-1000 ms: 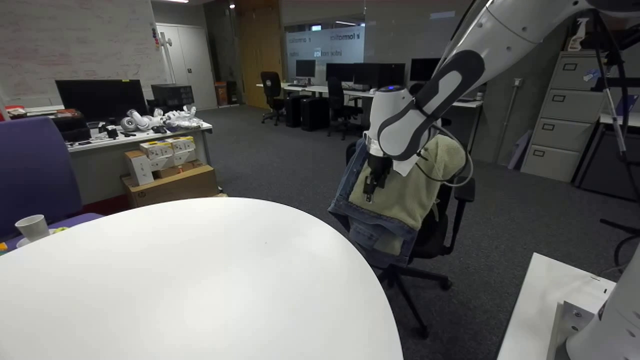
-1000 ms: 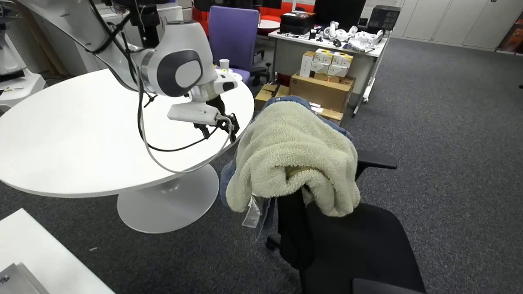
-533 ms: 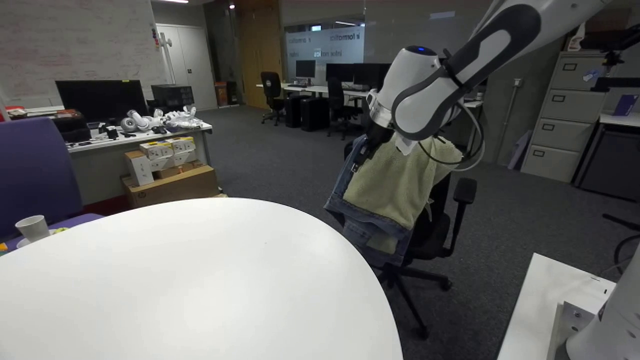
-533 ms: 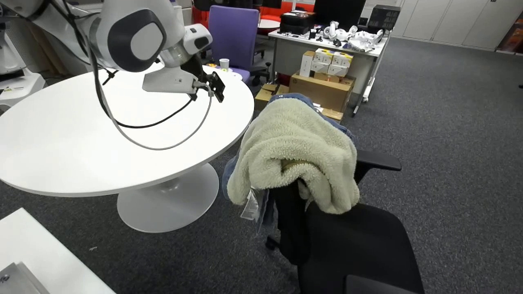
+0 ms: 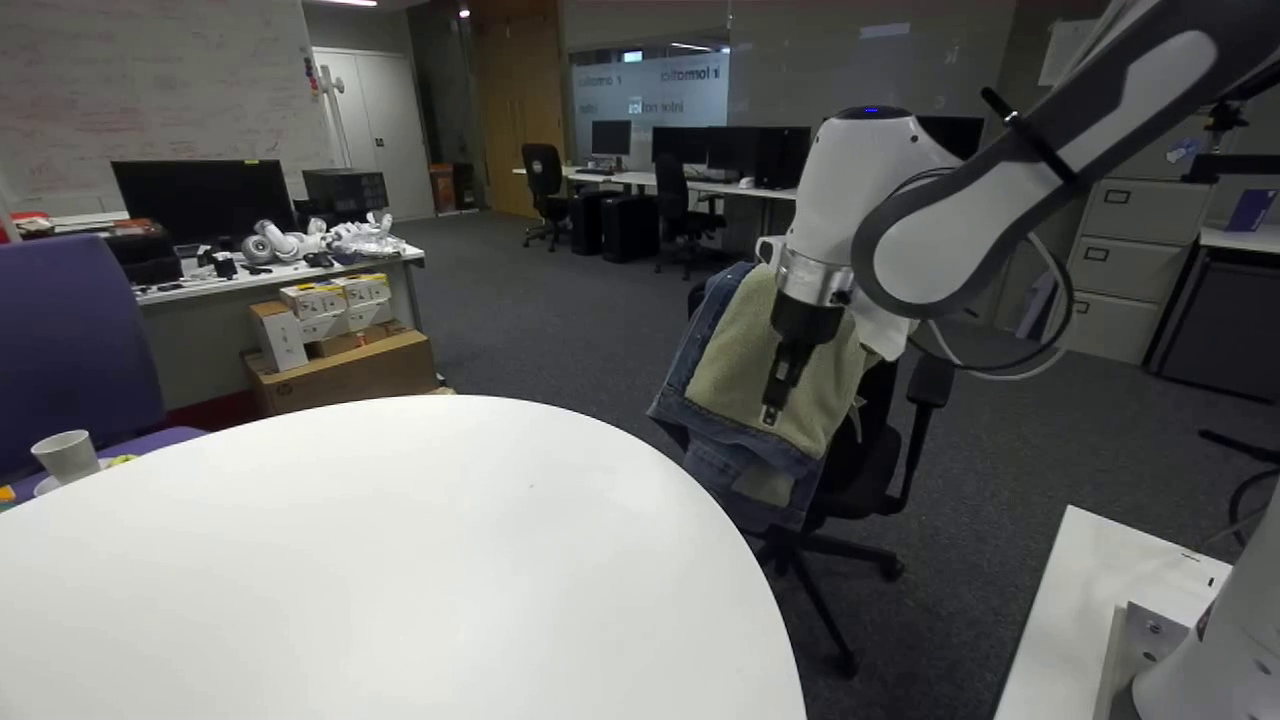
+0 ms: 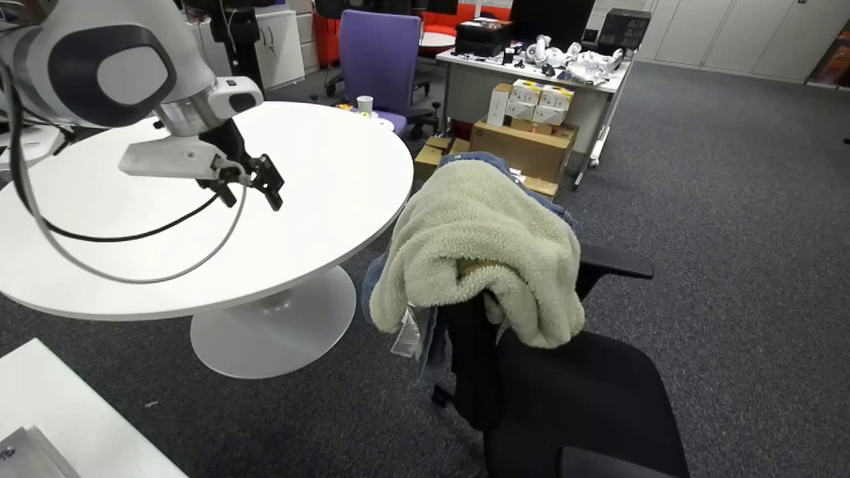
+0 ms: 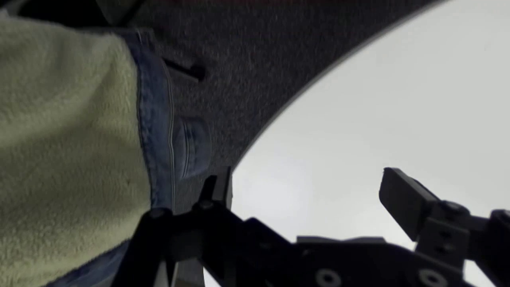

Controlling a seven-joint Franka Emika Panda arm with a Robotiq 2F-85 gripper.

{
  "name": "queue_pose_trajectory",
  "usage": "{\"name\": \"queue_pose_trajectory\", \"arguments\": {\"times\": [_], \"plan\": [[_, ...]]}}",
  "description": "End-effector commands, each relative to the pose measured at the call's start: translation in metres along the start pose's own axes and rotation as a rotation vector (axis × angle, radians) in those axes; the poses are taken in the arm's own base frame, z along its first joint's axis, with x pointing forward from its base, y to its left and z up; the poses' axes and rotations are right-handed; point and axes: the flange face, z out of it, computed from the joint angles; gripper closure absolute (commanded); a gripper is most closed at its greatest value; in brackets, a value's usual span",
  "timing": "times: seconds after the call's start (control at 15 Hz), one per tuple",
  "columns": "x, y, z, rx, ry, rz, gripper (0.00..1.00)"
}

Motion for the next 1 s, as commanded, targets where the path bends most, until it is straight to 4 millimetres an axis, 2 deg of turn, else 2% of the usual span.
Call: {"name": "queue_pose_trajectory", "arguments": {"times": [0.0, 0.13, 0.4, 0.47, 0.53, 0.67, 0.93], "plan": [[-0.044, -0.017, -0.023, -0.082, -0.186, 0.006, 0.0], [-0.05, -0.022, -0.033, -0.015, -0.264, -0.023, 0.0], [-0.041, -0.012, -0.052, 0.177, -0.157, -0.021, 0.0], [-0.042, -0.009, -0.052, 0.196, -0.15, -0.023, 0.0], [-0.04, -0.014, -0.042, 0.146, -0.181, -0.011, 0.0], [-0.041, -0.008, -0.044, 0.17, -0.17, -0.009, 0.0], [-0.04, -0.009, -0.044, 0.174, -0.169, -0.01, 0.0]]}}
